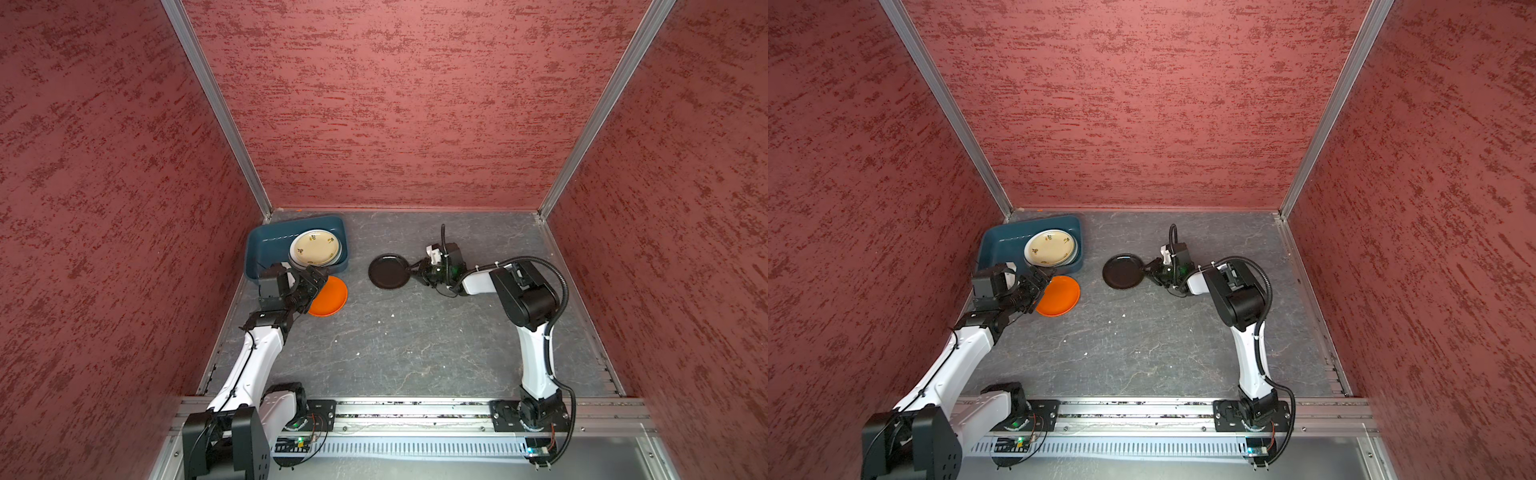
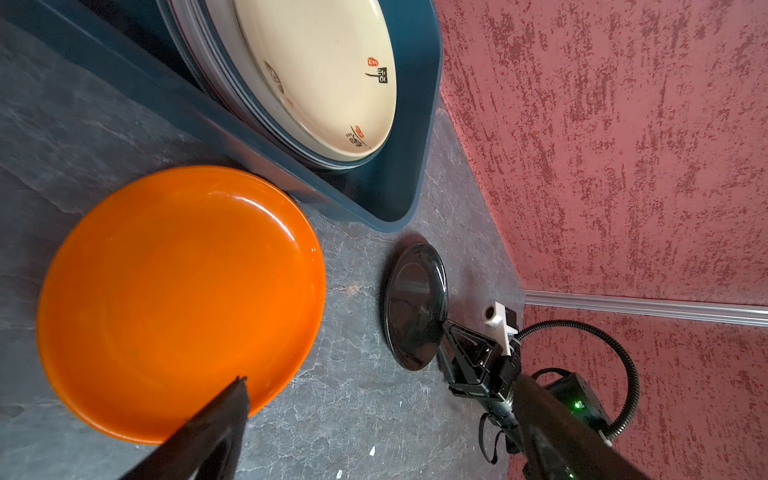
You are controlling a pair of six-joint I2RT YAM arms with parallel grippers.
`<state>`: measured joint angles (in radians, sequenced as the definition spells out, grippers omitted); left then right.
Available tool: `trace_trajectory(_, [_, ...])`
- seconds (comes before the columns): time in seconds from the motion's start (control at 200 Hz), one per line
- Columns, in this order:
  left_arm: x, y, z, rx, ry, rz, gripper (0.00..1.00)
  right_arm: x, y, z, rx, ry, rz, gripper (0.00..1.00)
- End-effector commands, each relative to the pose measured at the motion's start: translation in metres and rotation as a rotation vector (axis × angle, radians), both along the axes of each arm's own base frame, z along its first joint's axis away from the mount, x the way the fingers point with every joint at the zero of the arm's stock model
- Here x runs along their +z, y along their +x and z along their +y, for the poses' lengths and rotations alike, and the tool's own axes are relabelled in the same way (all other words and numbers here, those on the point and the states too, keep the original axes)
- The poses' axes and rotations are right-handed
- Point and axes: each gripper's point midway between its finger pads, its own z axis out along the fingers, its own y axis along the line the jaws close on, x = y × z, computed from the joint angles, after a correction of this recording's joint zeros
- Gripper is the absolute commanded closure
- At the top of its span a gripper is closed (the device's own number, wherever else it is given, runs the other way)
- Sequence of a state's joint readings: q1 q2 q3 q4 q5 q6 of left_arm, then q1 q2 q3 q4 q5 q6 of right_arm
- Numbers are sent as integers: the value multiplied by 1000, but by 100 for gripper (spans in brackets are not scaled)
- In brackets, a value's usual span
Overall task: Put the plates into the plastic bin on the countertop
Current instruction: 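Grip the black plate rim with the right gripper and tilt it up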
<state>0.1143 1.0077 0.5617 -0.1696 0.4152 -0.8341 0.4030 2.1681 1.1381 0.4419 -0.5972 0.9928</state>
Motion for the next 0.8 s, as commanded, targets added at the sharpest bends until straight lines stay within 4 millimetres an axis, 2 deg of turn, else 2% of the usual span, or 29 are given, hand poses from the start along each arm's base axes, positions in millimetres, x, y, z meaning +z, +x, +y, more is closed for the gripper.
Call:
trace_trajectory(0.0, [6, 0, -1, -12, -6, -9, 1, -16, -4, 0, 4, -14, 46, 77])
trace_trajectory(0.1, [6, -2, -3, -18, -17, -4, 1, -11, -3, -1, 0, -13, 39, 85])
trace_trajectory(0.22, [12, -4, -7, -35, -30, -18, 1, -5, -2, -1, -3, -6, 32, 100])
trace_trajectory(0.401, [17, -5, -24, -74, -64, -32, 1, 15, -6, -7, 0, -41, -13, 100])
trace_trajectory(0.571, [28, -6, -58, -162, -28, -62, 1, 43, -22, -19, -31, -44, -55, 100])
trace_trajectory(0.797, [39, -3, -108, -284, -16, -124, 1, 67, -53, -40, -102, -22, -66, 100])
